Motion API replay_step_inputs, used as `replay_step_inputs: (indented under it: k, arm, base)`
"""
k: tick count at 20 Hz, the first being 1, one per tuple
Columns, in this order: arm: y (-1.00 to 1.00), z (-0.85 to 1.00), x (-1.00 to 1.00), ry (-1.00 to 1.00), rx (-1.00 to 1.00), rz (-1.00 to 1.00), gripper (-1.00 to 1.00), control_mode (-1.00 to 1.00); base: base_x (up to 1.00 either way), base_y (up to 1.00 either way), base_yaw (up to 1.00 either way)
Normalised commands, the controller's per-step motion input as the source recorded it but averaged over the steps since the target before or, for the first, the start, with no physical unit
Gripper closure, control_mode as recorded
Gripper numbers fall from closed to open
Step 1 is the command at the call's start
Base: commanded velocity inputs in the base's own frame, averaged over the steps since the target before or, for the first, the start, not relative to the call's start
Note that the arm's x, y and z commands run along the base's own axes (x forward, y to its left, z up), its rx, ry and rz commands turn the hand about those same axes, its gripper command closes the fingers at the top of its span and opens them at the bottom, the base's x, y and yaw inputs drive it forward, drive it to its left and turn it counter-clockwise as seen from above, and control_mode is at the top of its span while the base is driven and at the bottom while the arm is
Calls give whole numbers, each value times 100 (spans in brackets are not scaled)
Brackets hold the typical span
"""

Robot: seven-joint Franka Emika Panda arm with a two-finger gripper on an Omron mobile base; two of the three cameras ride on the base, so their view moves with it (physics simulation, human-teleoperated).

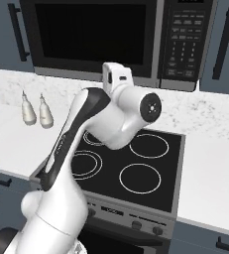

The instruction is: Pick the squash from the sink and place it in the bowl. Then pick the bowl and place it in the microwave. Then close the microwave door and press the start button.

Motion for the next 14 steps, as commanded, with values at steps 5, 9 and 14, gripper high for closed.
replay_step_inputs:
  k: [5,9,14]
  arm:
    - [-100,-6,-40,0,8,-19,-100,-100]
    - [-94,0,-3,0,2,-16,-100,-100]
    - [-36,0,16,0,0,-2,-100,-100]
  base:
    - [0,0,0]
    - [0,0,0]
    - [0,0,0]
